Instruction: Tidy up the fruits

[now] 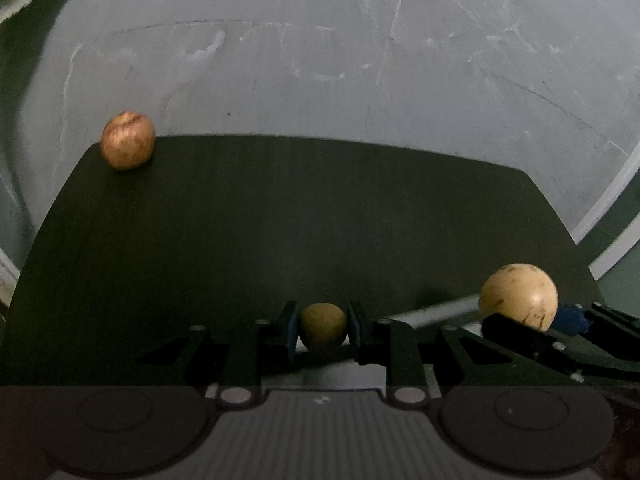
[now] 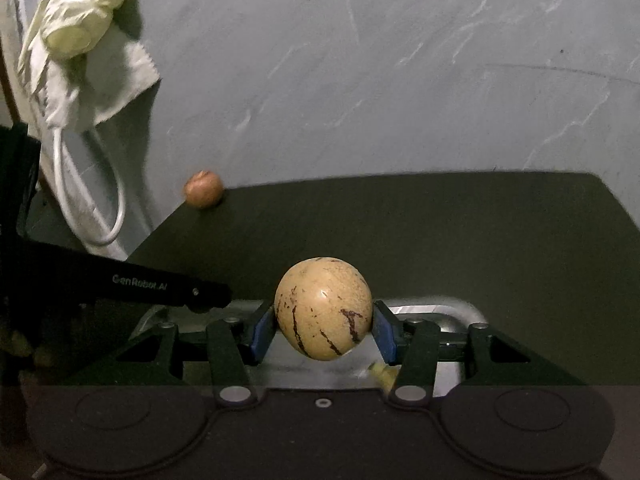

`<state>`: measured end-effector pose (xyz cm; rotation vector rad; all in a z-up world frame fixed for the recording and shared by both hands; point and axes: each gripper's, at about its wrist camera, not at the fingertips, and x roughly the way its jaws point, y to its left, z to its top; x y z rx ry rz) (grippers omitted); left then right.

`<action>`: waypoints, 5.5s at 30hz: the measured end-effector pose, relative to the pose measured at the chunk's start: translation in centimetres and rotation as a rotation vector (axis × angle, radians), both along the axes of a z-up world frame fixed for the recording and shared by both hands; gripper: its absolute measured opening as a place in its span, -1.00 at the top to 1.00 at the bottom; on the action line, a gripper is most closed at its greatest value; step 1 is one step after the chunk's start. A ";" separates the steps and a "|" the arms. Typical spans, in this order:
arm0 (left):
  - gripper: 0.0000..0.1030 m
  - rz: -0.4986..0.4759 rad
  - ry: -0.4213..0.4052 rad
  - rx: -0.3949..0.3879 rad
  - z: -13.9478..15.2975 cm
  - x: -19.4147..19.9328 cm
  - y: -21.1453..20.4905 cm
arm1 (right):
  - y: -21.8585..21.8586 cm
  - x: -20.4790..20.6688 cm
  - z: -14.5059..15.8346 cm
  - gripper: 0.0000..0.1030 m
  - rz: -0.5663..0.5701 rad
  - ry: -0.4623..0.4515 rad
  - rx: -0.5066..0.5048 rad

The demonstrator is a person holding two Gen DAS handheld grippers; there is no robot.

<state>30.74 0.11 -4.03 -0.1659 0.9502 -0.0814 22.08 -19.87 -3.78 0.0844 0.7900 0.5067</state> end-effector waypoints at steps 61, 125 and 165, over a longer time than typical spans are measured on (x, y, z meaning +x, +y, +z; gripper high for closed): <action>-0.99 0.090 -0.081 -0.101 2.3 -9.1 7.4 | 1.2 -6.5 4.7 -0.99 -0.177 -0.060 -0.068; -0.99 0.185 -0.192 0.004 6.5 -29.0 -0.5 | -7.6 -21.6 8.5 -0.99 -0.137 -0.128 -0.024; -0.99 0.190 -0.184 0.026 6.9 -31.7 -2.1 | -9.0 -23.3 8.3 -0.99 -0.132 -0.100 -0.025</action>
